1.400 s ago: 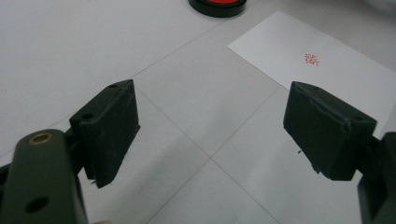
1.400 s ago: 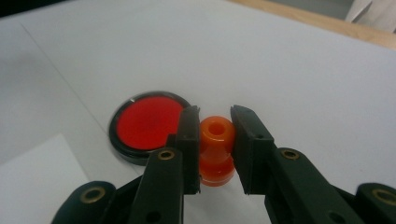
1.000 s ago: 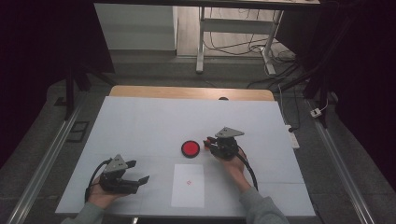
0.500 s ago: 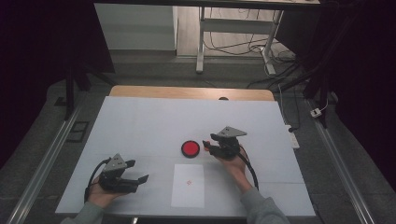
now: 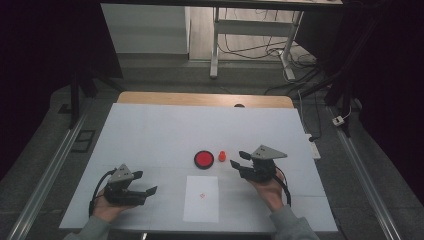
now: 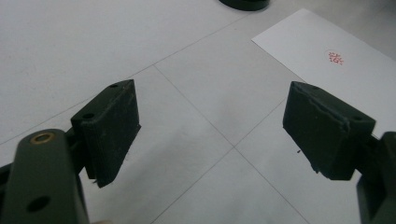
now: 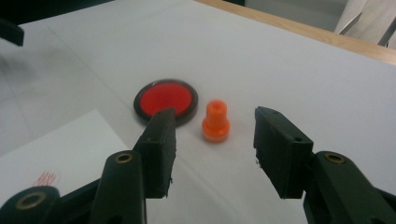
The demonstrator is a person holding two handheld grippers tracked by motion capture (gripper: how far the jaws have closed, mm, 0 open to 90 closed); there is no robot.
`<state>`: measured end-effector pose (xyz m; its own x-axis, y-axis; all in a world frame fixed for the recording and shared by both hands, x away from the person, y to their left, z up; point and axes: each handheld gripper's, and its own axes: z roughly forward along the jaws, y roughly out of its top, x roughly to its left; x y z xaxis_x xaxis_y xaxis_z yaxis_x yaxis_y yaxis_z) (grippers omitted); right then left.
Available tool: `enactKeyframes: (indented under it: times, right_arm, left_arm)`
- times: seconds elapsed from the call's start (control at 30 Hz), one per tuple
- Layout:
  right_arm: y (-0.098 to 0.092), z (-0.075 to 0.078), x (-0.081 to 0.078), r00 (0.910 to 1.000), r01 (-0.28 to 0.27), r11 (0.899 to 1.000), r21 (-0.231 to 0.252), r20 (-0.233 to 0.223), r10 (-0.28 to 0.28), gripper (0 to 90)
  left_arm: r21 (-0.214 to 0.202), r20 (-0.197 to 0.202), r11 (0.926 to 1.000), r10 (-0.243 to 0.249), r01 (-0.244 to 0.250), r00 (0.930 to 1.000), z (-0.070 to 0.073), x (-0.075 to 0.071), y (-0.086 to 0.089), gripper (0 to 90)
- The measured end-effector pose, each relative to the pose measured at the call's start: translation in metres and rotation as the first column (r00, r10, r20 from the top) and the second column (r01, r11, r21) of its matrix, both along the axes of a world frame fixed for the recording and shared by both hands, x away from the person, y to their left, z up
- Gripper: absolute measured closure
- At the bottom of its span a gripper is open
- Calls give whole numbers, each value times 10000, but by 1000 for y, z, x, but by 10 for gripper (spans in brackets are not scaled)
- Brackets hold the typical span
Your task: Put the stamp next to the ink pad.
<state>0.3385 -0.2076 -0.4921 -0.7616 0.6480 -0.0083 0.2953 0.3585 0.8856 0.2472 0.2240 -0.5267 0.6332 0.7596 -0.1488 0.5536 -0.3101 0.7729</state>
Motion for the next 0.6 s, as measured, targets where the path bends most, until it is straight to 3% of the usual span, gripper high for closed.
enactKeyframes:
  times: [0.3,0.6]
  right_arm:
    - [-47,-1,-32,9998,175,9998,-131,68,-175,479]
    - [-84,-6,-49,9992,390,9989,-267,40,-389,477]
  left_arm:
    - [103,-10,9999,-68,68,10000,0,-1,-2,191]
    - [135,-5,9999,-63,63,10000,0,0,-3,191]
